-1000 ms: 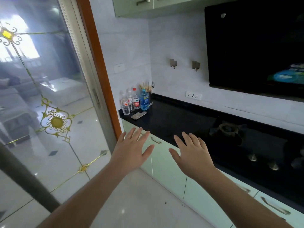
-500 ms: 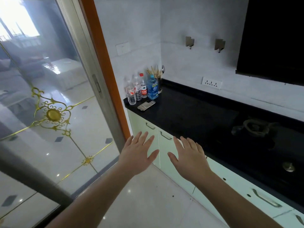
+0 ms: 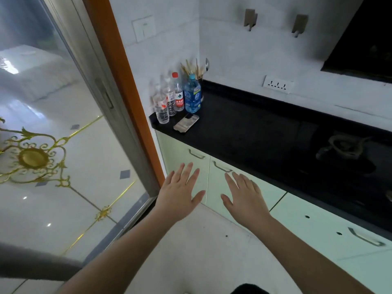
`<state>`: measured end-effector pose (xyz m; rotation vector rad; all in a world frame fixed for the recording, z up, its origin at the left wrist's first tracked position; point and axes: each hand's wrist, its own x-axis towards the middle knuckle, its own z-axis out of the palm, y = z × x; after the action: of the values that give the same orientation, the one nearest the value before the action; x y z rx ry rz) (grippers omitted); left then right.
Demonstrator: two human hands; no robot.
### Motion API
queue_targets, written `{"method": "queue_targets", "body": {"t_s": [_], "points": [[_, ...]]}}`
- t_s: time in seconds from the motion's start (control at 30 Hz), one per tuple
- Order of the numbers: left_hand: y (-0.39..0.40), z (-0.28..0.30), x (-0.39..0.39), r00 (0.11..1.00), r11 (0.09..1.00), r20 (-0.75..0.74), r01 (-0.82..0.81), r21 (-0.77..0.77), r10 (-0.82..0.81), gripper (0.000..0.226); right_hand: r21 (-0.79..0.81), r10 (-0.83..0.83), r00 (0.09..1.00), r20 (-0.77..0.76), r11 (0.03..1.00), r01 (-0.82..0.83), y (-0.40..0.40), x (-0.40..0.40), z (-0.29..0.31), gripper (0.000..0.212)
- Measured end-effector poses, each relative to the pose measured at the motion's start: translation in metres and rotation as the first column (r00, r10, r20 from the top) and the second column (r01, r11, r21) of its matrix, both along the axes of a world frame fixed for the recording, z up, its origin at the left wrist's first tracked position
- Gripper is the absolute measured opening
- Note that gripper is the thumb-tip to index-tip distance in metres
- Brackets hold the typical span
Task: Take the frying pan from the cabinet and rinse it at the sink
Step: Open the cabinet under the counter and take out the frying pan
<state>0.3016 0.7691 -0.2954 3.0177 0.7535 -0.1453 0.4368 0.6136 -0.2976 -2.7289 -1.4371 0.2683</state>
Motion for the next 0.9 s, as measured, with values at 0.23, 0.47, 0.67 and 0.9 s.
{"method": "queue_targets", "body": {"t_s": [0.23, 0.47, 0.67, 0.9], "points": [[0.045, -0.032, 0.040, 0.997, 0.996, -0.036, 0.070, -0.055, -0.072, 0.071, -0.077, -0.020, 0.997, -0.070, 0.997, 0.014, 0.036, 0.013, -0.038, 0.064], [0.093, -0.076, 0.091, 0.979, 0.990, -0.149, 0.130, -0.046, -0.136, 0.070, -0.161, -0.079, 0.984, -0.160, 0.986, 0.053, 0.072, 0.057, -0.085, 0.065], [0.124, -0.110, 0.120, 0.960, 0.988, -0.235, 0.139, -0.073, -0.153, 0.068, -0.178, -0.090, 0.972, -0.218, 0.983, 0.051, 0.129, 0.100, -0.113, 0.068], [0.144, -0.150, 0.142, 0.935, 0.972, -0.295, 0.145, -0.185, -0.195, 0.068, -0.289, -0.162, 0.943, -0.290, 0.954, 0.075, 0.165, 0.117, -0.145, 0.069]]}}
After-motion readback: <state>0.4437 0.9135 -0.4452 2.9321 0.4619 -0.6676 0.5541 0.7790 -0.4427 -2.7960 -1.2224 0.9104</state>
